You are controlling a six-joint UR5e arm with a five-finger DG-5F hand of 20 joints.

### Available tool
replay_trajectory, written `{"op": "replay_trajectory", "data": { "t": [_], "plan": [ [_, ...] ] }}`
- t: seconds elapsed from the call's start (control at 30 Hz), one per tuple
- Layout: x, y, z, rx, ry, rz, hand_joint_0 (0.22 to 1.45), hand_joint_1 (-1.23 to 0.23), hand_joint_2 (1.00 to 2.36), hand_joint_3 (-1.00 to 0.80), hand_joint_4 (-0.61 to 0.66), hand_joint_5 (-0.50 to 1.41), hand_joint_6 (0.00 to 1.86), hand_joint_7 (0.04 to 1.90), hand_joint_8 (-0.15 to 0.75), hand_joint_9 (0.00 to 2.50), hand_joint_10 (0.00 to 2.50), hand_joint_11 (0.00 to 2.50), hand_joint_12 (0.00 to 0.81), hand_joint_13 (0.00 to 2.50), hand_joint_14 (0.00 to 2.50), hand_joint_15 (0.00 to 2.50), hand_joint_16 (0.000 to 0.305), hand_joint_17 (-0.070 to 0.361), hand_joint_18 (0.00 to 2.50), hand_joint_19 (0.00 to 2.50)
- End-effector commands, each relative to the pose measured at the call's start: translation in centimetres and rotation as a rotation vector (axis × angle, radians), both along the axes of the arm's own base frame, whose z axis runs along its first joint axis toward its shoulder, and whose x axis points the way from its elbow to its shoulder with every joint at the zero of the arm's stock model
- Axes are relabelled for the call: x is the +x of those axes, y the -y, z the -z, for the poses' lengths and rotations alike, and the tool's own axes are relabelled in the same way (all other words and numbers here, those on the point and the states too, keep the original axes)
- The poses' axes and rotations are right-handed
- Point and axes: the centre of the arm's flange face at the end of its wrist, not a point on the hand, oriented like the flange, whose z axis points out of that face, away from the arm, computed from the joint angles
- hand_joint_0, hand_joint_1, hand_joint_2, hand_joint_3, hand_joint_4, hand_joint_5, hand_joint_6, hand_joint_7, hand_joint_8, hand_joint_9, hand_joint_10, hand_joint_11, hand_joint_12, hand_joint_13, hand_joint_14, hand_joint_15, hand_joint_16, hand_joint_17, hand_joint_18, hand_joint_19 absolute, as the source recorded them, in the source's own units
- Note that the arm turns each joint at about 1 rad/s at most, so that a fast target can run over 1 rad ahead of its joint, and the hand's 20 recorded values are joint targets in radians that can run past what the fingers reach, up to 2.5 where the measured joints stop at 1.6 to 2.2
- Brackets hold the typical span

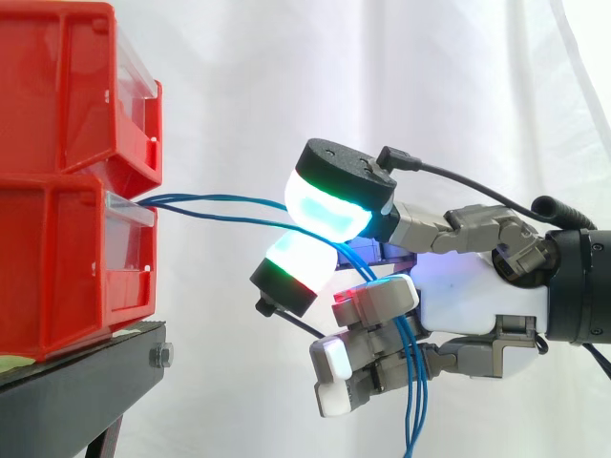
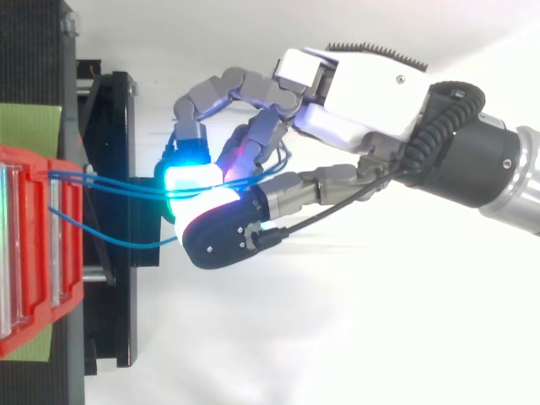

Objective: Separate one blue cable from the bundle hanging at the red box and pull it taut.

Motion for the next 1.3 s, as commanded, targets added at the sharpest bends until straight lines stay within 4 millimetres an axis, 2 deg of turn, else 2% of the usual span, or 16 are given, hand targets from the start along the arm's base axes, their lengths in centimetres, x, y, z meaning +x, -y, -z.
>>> {"op": "replay_trajectory", "data": {
  "t": [0.0, 0.2, 0.33, 0.4, 0.5, 0.53, 0.67, 0.83, 0.93, 1.27],
  "plan": [
    [0.0, 0.0, 0.0, 0.014, -0.002, -0.002, 0.63, -0.95, 1.00, -0.50, -0.01, -0.10, 0.93, 1.14, 0.309, 1.44, 0.01, 1.44, 0.333, 1.13, 0.03, 0.79, 0.040, 0.090, 0.79, 0.66],
    [-0.1, 0.3, 0.0, 0.014, -0.002, -0.001, 0.56, -0.97, 1.00, -0.50, -0.02, -0.10, 0.91, 1.10, 0.318, 1.44, 0.01, 1.37, 0.340, 1.12, 0.02, 0.78, 0.041, 0.093, 0.79, 0.67],
    [-0.1, 0.7, 0.0, 0.013, -0.002, 0.004, 0.50, -0.91, 1.00, -0.50, -0.01, -0.10, 0.90, 1.10, 0.328, 1.44, 0.01, 1.31, 0.357, 1.12, 0.02, 0.76, 0.045, 0.101, 0.81, 0.66],
    [-0.1, 0.8, 0.1, 0.012, -0.008, 0.002, 0.49, -0.73, 1.00, -0.50, -0.03, -0.10, 0.88, 1.07, 0.333, 1.45, 0.01, 1.26, 0.369, 1.12, 0.02, 0.74, 0.047, 0.105, 0.81, 0.66],
    [-0.3, 1.2, 0.2, 0.010, -0.021, 0.003, 0.55, -0.45, 1.00, -0.50, -0.04, -0.10, 0.86, 1.11, 0.304, 1.44, 0.02, 1.23, 0.356, 1.10, 0.02, 0.74, 0.045, 0.101, 0.77, 0.69],
    [-0.4, 1.4, 0.3, 0.009, -0.030, 0.004, 0.56, -0.43, 1.00, -0.50, -0.04, -0.10, 0.86, 1.11, 0.309, 1.44, 0.02, 1.23, 0.352, 1.09, 0.02, 0.75, 0.045, 0.100, 0.76, 0.70],
    [-0.5, 1.6, 0.4, 0.011, -0.037, 0.006, 0.60, -0.45, 1.00, -0.50, -0.02, -0.12, 0.86, 1.12, 0.298, 1.42, 0.02, 1.23, 0.352, 1.09, 0.02, 0.76, 0.044, 0.100, 0.75, 0.71],
    [-0.4, 1.9, 0.3, 0.015, -0.031, 0.008, 0.60, -0.63, 1.00, -0.44, 0.03, -0.14, 0.88, 1.09, 0.308, 1.37, 0.02, 1.26, 0.362, 1.08, 0.02, 0.77, 0.046, 0.103, 0.75, 0.71],
    [-0.4, 1.9, 0.3, 0.015, -0.030, 0.010, 0.60, -0.69, 1.00, -0.47, 0.06, -0.15, 0.90, 1.06, 0.313, 1.36, 0.02, 1.30, 0.366, 1.08, 0.02, 0.77, 0.046, 0.104, 0.75, 0.72],
    [-0.3, 1.2, 0.3, 0.020, -0.026, 0.007, 0.48, -0.52, 1.00, -0.50, 0.10, -0.17, 0.91, 0.92, 0.357, 1.41, 0.01, 1.35, 0.401, 1.17, 0.02, 0.77, 0.055, 0.124, 0.85, 0.68]
  ]
}}
